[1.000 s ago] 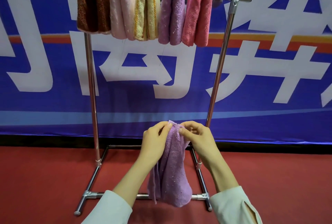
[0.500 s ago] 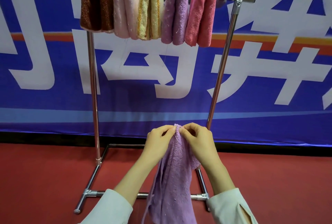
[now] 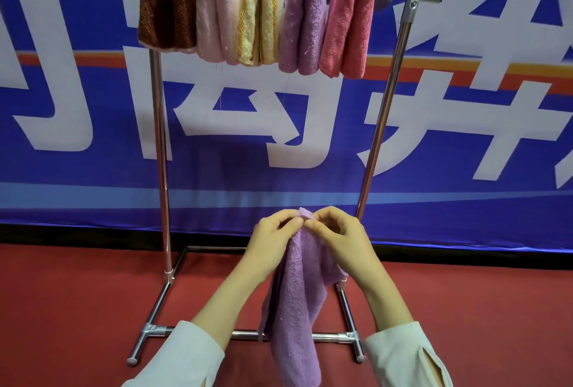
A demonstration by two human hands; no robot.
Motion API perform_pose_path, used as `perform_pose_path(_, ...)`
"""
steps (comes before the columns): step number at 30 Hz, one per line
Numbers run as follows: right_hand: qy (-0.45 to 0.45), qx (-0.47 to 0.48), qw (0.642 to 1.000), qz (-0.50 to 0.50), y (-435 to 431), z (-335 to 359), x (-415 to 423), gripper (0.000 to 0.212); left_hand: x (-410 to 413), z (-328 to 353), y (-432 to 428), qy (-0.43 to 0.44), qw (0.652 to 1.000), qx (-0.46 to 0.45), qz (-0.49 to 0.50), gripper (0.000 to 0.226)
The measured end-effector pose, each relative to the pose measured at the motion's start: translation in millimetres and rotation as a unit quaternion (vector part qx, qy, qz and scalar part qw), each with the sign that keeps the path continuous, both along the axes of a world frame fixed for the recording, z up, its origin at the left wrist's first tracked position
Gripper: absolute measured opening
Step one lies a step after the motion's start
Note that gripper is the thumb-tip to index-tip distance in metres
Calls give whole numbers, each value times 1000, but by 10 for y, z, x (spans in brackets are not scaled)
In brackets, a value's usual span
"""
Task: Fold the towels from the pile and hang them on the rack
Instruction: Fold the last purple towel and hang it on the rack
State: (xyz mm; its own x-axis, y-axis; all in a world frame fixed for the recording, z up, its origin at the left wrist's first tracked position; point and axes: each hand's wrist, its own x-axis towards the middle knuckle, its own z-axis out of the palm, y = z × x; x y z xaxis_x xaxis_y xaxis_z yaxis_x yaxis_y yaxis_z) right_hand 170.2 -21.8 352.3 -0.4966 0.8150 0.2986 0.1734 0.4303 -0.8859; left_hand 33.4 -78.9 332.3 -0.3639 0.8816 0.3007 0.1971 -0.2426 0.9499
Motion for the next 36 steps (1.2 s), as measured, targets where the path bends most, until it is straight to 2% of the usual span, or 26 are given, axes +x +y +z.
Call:
perform_pose_path(2,-33,2,999,10,34,-32,-16,10,-10,13,37,-11,999,-3,34,18)
perform_pose_path(7,-200,34,978,51,134,-191,84,23,-127,142,7,-110,988,44,101,25)
perform_pose_path(11,-209,86,974,21,130,-148,129,30,-194,131,-25,-135,984,37,113,25)
perform_pose_path(14,-204,154,967,-1,101,-75,135,38,-307,56,27,-107,983,22,144,25)
perform_pose_path(17,-225,206,952,-21,101,-35,170,26,-405,22,38,-107,980,23,166,25)
perform_pose_path(21,-227,149,962,2,111,-11,253,26,-488,23,17,-99,978,30,179,24)
perform_pose_path(27,-209,163,964,7,130,2,253,21,-534,33,-4,-72,979,26,190,21)
perform_pose_path(30,-192,162,968,-13,159,-20,259,26,-535,3,12,-62,981,19,185,21)
perform_pose_path(36,-177,138,974,0,181,-37,285,13,-515,-23,39,-71,983,21,169,24)
